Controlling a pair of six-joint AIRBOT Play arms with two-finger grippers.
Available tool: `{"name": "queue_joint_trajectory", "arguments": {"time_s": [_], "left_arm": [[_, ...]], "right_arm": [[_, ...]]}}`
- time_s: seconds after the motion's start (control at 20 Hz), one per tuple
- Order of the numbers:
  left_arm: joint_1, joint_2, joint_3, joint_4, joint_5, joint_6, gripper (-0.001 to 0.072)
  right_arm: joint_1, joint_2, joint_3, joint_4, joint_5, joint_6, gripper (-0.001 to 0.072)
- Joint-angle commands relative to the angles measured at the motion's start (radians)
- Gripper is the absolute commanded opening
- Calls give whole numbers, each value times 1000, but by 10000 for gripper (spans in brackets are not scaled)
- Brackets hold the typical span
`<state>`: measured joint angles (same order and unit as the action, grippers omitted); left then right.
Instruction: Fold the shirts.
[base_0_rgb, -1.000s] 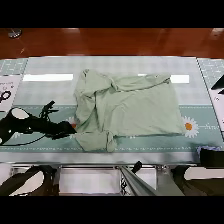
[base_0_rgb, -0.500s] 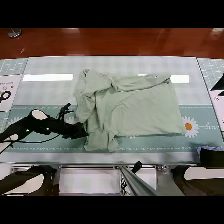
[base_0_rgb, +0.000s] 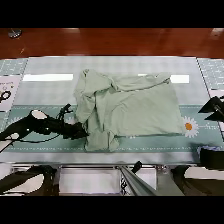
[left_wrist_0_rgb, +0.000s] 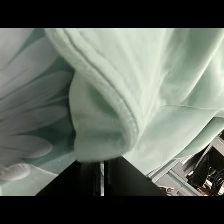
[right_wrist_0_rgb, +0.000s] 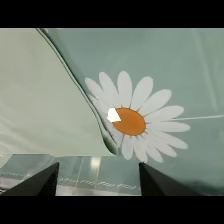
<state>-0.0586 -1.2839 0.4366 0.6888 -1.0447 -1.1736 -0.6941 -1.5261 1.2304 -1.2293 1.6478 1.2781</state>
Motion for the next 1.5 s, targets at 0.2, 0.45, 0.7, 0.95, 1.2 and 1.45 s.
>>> {"name": "queue_joint_trajectory", "arguments": {"time_s": [0.2, 0.45, 0.7, 0.95, 1.2, 1.45], "left_arm": [[3, 0, 2, 5, 158, 2, 25], [3, 0, 3, -25, 174, 2, 26], [2, 0, 3, -32, 212, 3, 25], [3, 27, 75, -32, 200, 43, 24], [8, 291, 434, -27, 128, 80, 24], [104, 547, 980, 16, 185, 163, 25]], "right_arm": [[43, 9, -268, 16, -194, -83, 581], [107, 9, -333, 1, -228, -97, 580], [198, 9, -373, 27, -309, -78, 276], [307, 76, -312, 116, -279, -138, 16], [391, 292, 40, 119, -283, -147, 15], [417, 552, 509, 172, -492, -40, 15]]}}
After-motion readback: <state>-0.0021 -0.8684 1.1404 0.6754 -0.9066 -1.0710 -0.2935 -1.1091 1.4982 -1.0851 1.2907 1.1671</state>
